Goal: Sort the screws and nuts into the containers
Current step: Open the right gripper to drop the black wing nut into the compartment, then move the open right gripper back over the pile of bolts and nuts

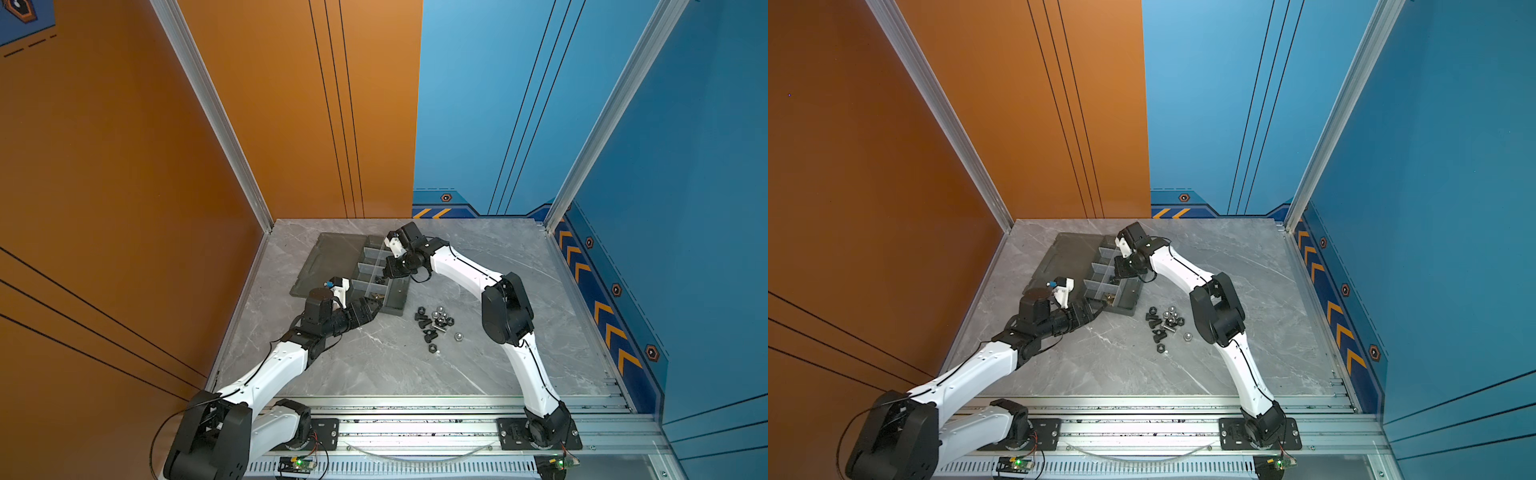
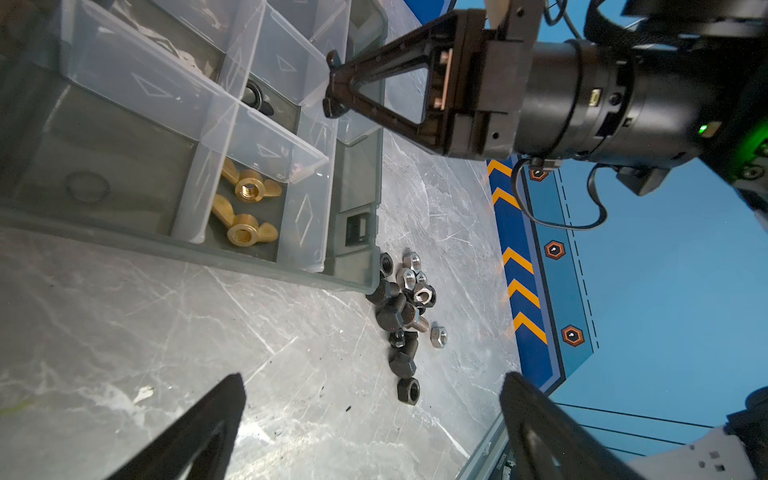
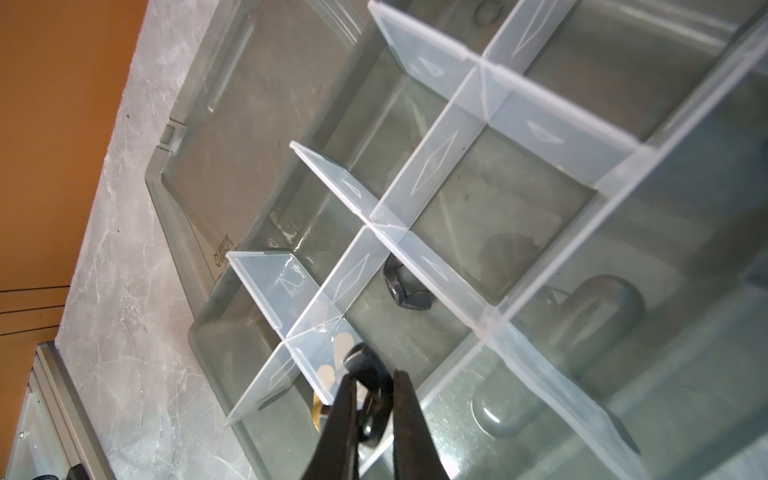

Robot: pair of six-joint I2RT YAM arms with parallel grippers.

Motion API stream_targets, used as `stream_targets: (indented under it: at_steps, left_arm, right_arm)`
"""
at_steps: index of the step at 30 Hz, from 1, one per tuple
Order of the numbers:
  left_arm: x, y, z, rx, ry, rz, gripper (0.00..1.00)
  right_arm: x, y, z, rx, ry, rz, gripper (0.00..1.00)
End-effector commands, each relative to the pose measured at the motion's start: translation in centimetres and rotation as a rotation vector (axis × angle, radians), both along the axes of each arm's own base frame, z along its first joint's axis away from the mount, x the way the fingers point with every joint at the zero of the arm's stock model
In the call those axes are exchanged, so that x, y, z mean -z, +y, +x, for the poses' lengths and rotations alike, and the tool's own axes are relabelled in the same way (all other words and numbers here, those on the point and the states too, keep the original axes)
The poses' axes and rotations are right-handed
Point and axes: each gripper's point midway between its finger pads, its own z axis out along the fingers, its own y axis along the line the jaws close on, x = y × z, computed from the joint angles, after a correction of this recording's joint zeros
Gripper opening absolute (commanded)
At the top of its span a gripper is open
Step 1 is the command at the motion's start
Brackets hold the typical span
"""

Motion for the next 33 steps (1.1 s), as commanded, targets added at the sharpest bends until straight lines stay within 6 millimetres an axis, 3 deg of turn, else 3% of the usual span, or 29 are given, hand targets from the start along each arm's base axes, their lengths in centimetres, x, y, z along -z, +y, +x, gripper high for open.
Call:
stream_targets:
  at_steps: [1, 3, 5, 8, 12, 19, 24, 33]
  left_arm:
    - [-0.2, 0.1, -0.2, 0.007, -0.01, -0.018, 0.98]
    - [-0.1, 0.1, -0.2, 0.004, -0.009, -0.018, 0.98]
    - [-0.1, 0.1, -0.2, 0.004, -0.008, -0.018, 0.98]
    - [-0.1, 0.1, -0.2, 0.005, -0.007, -0.02, 0.98]
    - [-0.1, 0.1, -0.1, 0.004, -0.009, -0.02, 0.98]
    - [-0.4, 0.0, -0.1, 0.003, -0.021, -0.023, 0.98]
    - [-0.4, 0.1, 0.1, -0.003, -0.025, -0.024, 0.98]
    - [-0.6, 0.0, 0.4, -0.02, -0.042, -0.014, 0.98]
  right_arm:
    - [-0.4, 0.5, 0.1, -0.002, -0.007, 0.0, 0.0]
    - [0.2, 0.4, 0.0, -0.001, -0.004, -0.02, 0.01]
    - [0.5, 0.0, 0.0, 0.004, -0.01, -0.047, 0.13]
    - [0.5, -0.4, 0.0, 0.006, -0.018, -0.07, 0.23]
    - [-0.4, -0.9, 0.1, 0.014, -0.033, -0.078, 0.36]
    - [-3.5, -2.5, -1.3, -0.013, -0.081, -0.074, 0.42]
    - [-5.1, -5.8, -4.6, -0.005, -0.072, -0.085, 0.45]
    - [-3.4, -14.3, -10.9, 0.109, 0.061, -0.135, 0.46]
